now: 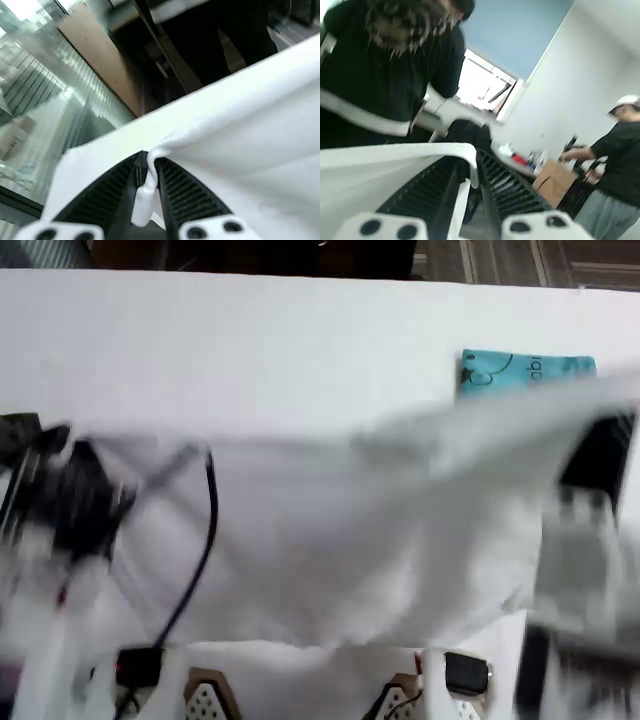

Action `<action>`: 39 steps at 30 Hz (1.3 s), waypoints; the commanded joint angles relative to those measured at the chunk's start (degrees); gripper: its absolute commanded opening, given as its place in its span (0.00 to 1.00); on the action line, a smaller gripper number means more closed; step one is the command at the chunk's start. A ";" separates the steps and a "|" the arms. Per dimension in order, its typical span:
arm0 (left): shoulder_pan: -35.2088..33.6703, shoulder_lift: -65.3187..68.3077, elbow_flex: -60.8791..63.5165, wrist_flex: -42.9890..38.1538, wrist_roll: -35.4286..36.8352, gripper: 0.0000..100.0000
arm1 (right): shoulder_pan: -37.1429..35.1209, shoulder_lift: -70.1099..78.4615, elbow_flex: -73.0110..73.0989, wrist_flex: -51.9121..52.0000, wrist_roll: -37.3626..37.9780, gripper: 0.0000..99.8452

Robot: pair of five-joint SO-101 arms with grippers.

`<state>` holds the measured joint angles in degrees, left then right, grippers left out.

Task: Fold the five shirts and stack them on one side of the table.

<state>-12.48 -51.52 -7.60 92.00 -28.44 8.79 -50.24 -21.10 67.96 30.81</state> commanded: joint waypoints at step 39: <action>-3.78 40.09 28.35 -34.99 -0.09 0.03 | -26.07 69.58 3.34 -4.88 -16.53 0.13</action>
<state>-15.03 -10.99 17.98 59.91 -28.44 -14.86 12.97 -8.97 59.08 16.48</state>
